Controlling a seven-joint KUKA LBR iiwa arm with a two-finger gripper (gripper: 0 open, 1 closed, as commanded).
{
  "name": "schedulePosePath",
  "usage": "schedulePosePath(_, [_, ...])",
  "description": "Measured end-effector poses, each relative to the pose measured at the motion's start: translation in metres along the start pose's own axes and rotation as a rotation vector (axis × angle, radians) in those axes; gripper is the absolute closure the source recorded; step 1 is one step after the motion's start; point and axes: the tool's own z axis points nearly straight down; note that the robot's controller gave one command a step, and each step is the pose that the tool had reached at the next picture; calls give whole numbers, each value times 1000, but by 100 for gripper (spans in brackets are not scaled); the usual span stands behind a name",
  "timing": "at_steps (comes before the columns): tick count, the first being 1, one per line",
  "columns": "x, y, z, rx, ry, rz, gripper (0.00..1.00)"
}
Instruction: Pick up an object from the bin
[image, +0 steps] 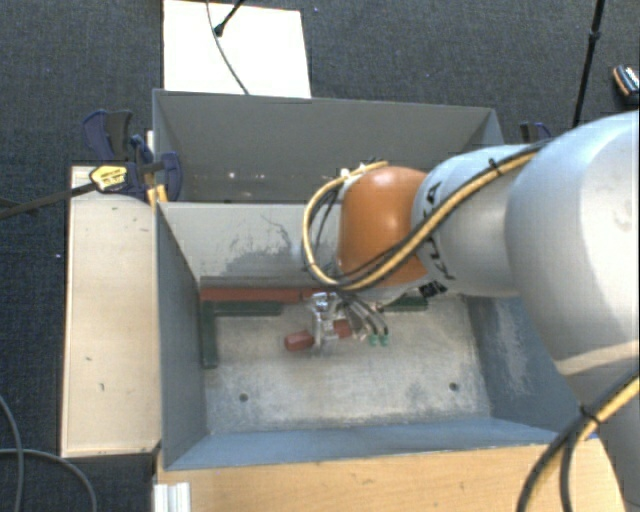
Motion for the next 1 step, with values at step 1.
schedulePosePath(1, [5, 9, -138, 0, -10, -19, 100])
